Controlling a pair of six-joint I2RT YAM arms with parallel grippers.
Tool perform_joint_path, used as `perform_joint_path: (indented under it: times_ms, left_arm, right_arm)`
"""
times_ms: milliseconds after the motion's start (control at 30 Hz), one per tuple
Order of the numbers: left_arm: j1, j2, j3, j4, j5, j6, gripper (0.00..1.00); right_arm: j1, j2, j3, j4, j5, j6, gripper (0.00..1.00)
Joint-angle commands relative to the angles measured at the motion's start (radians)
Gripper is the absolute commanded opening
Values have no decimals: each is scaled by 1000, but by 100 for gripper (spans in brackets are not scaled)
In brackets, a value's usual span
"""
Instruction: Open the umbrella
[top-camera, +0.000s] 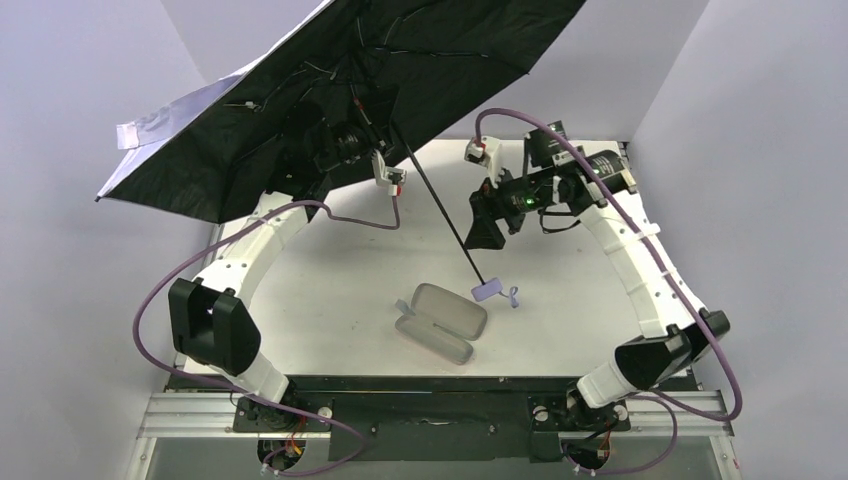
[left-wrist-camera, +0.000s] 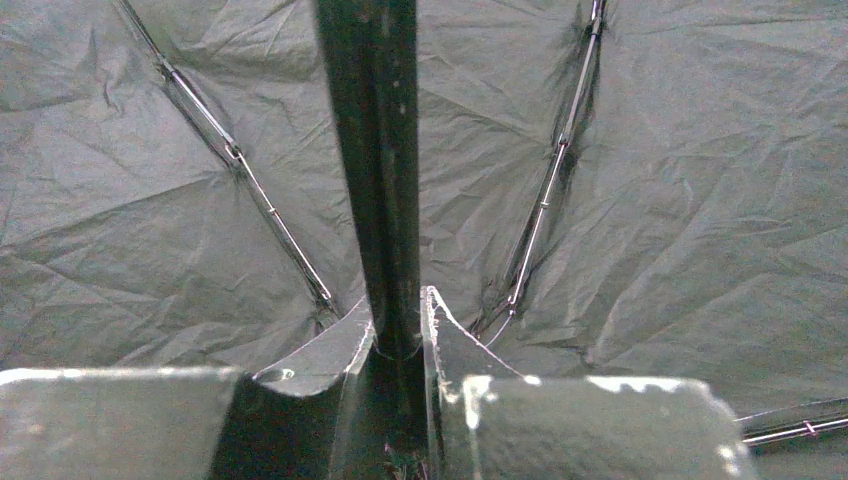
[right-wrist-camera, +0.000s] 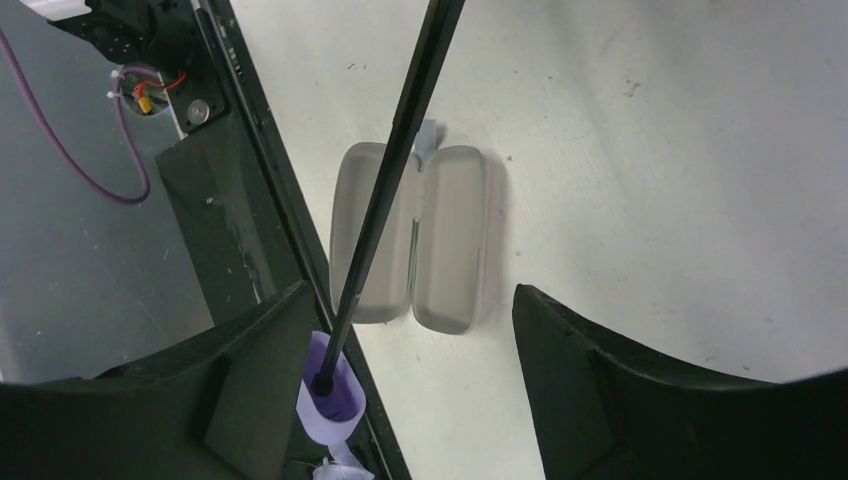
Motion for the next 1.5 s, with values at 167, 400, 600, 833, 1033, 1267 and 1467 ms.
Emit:
perform_joint_path:
  times_ms: [167, 400, 600, 833, 1033, 1267, 1467]
  left_arm:
    - [-14, -16, 60, 133, -74, 43, 0]
    - [-1, -24, 85, 77, -103, 46, 0]
    - [20, -23, 102, 74, -121, 59, 0]
    - [70, -21, 119, 78, -153, 71, 0]
    - [114, -8, 122, 85, -210, 101, 0]
    - [158, 27, 128, 183, -324, 113, 0]
    - [183, 74, 138, 258, -433, 112, 3]
  right_arm:
    - [57, 91, -10, 54, -14, 64, 47]
    - [112, 16, -128, 109, 189, 40, 28]
    - [124, -43, -308, 107, 249, -59, 16]
    - [125, -77, -402, 61, 299, -130, 0]
    - [126, -90, -431, 6, 298, -194, 0]
    - [132, -72, -441, -66, 315, -262, 0]
    - [142, -58, -428, -100, 326, -278, 0]
